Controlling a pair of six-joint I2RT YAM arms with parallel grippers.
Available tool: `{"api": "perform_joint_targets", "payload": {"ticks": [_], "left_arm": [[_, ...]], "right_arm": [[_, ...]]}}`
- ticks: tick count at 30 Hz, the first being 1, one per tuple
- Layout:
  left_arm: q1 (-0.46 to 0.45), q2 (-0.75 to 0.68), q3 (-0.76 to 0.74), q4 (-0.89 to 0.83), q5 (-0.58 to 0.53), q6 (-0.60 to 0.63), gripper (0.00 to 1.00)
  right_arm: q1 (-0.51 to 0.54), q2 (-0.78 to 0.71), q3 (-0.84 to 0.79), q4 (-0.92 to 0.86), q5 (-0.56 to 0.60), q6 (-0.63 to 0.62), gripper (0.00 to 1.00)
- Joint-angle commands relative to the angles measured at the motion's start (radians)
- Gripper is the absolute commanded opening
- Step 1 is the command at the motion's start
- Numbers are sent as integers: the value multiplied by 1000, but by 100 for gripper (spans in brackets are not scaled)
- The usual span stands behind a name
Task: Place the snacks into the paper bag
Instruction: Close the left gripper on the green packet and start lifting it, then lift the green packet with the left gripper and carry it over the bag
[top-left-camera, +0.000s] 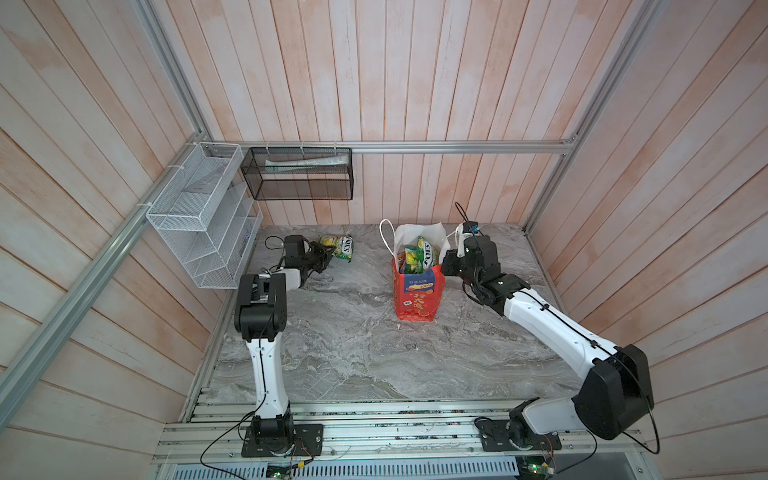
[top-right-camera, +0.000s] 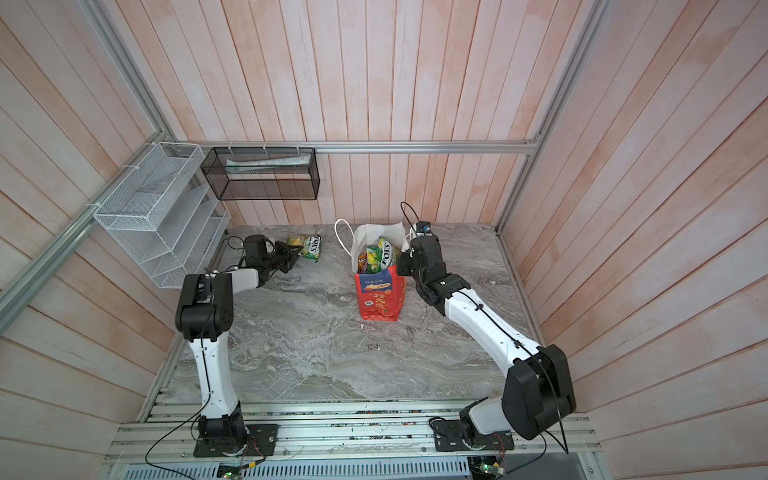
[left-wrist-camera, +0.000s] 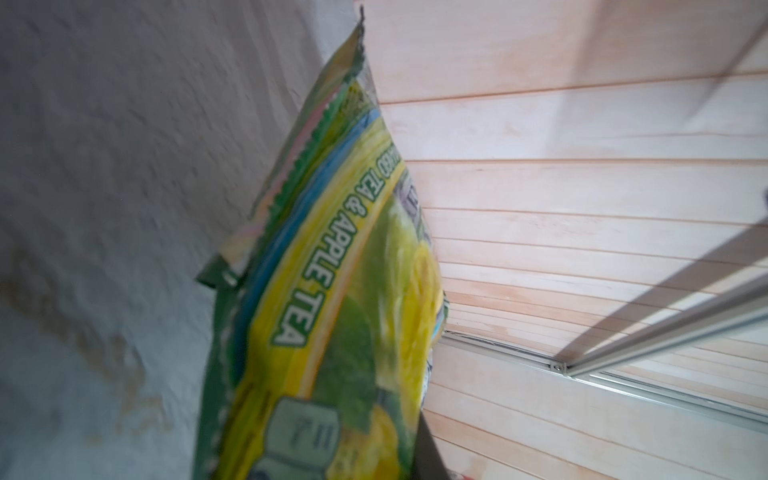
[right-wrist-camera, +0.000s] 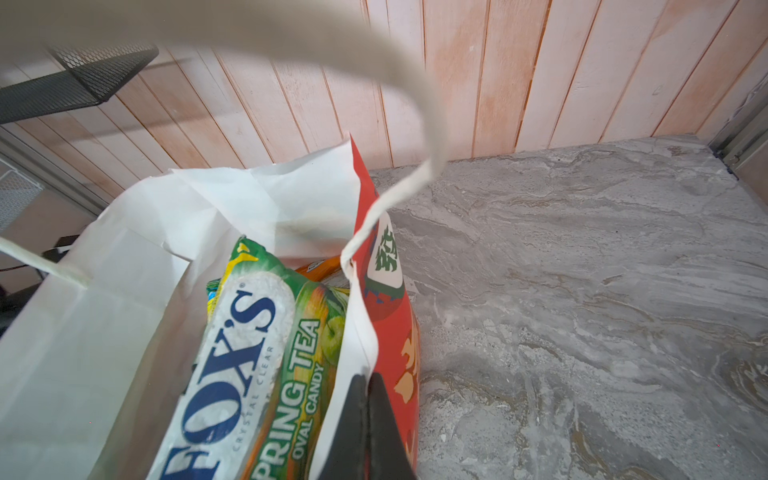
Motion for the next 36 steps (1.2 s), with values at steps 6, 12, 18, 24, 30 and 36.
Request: {"api": "perform_joint_targets", "payload": {"ticks": [6, 12, 18, 24, 30, 36], "left_arm": [[-67, -518, -254, -19, -116, 78, 0], [-221, -878, -283, -196, -393, 228, 0], [-480, -974, -160, -344, -628, 507, 0], [-638, -818, 15, -478, -629, 678, 0], [-739, -655, 116, -523, -625, 774, 0], [-771, -534, 190, -614, -662, 803, 0]], "right_arm": [[12, -23, -4, -55, -3, -11, 0], [12, -24, -5, -49, 2, -11, 0], [12, -25, -13, -44, 14, -12, 0], [12, -36, -20, -39, 32, -14, 0], [11, -44, -22, -37, 33, -15, 0], [12, -37, -23, -34, 34, -14, 0]]}}
